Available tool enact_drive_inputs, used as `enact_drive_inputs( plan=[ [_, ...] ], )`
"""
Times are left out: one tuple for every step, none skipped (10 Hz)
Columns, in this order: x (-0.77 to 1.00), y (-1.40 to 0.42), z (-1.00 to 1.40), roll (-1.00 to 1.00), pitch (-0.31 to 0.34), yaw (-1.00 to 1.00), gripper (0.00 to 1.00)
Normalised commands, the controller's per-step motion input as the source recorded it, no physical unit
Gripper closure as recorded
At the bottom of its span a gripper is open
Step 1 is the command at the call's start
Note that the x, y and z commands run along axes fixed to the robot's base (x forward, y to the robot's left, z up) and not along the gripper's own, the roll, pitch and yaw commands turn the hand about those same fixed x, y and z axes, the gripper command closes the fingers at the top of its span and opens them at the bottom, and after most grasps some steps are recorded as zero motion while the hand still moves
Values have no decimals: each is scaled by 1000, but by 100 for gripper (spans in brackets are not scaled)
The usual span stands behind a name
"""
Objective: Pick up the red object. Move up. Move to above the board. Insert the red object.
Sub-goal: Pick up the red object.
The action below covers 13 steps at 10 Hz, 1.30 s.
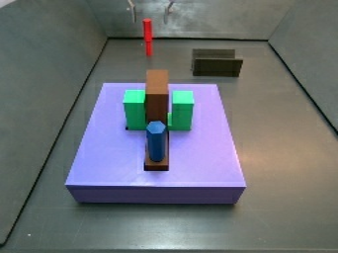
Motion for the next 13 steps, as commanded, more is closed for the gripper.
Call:
enact_drive_inputs(
  plan=[
    [0, 46, -306, -46, 0, 0, 0],
    [0, 0, -300, -56, -4, 0, 0],
    [0, 0, -223, -80, -10, -134, 0],
    [-69, 0, -106, -123, -70, -246, 0],
    [-71, 0, -69, -169, -101, -211, 0],
    [0, 0, -43, -170, -70, -149, 0],
    [0, 0, -91, -136, -54, -63, 0],
    [0, 0, -137, -113, -67, -63, 0],
    [0, 0, -109, -97, -51, -80, 0],
    [0, 0, -143, -63, -54, -77, 0],
    [0, 0, -149, -40, -50, -86, 0],
    [0, 0, -149, -30, -46, -83, 0],
    [0, 0, -69, 0, 0, -49, 0]
  ],
)
